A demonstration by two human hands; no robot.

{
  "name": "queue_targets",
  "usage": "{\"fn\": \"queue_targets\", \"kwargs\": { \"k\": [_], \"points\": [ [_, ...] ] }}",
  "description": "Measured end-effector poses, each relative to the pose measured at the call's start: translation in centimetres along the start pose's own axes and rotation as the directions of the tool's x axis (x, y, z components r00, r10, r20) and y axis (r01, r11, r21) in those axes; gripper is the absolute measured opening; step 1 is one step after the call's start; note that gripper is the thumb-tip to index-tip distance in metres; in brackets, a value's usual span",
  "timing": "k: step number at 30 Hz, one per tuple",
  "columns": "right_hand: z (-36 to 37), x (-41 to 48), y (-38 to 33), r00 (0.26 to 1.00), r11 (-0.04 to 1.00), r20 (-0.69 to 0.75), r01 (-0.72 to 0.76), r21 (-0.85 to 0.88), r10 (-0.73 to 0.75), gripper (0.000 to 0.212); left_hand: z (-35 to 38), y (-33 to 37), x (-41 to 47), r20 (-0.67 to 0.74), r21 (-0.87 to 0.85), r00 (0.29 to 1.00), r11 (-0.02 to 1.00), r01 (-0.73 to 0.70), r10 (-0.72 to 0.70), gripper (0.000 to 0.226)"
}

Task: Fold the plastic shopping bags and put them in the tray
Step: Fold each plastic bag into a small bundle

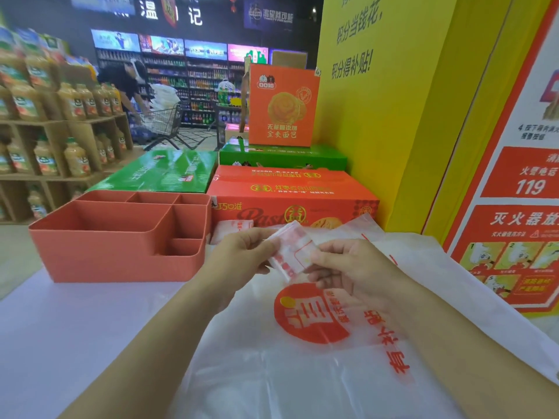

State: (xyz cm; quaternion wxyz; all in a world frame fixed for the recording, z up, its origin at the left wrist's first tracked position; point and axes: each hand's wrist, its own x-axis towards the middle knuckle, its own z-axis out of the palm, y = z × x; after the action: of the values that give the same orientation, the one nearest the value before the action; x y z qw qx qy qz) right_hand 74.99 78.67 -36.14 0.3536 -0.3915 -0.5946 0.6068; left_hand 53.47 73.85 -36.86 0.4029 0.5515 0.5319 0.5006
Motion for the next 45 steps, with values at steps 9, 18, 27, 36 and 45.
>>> {"fn": "queue_targets", "kwargs": {
  "k": [9, 18, 27, 36, 45],
  "points": [
    [4.5, 8.1, -1.6, 0.960, 1.000, -0.279, 0.005, -0.020, -0.011, 0.016, -3.2, -1.5, -1.0, 0.017, 0.847, 0.998, 0.532, 0.013, -0.052, 0.075],
    [10.4, 14.6, 0.3, 0.941, 0.983, -0.322, -0.147, -0.106, 0.106, 0.017, -2.8, -3.4, -2.3, 0.178, 0.957, 0.984, 0.233, -0.171, -0.010, 0.103],
    [11.8, 16.6, 1.1, 0.958, 0.831, -0.287, -0.159, -0.534, -0.002, 0.039, -2.8, -4.4, -2.0, 0.172, 0.964, 0.985, 0.204, -0.170, 0.009, 0.097],
    [11.8, 15.7, 0.9, 0.950, 0.729, -0.292, -0.122, -0.674, -0.111, 0.022, -2.7, -4.5, -2.0, 0.168, 0.965, 0.986, 0.201, -0.167, 0.011, 0.096],
    [10.8, 14.1, -1.4, 0.922, 0.749, -0.276, 0.022, -0.662, -0.271, 0.034, -2.7, -4.2, -2.2, 0.157, 0.964, 0.987, 0.223, -0.147, -0.026, 0.066]
  ]
}}
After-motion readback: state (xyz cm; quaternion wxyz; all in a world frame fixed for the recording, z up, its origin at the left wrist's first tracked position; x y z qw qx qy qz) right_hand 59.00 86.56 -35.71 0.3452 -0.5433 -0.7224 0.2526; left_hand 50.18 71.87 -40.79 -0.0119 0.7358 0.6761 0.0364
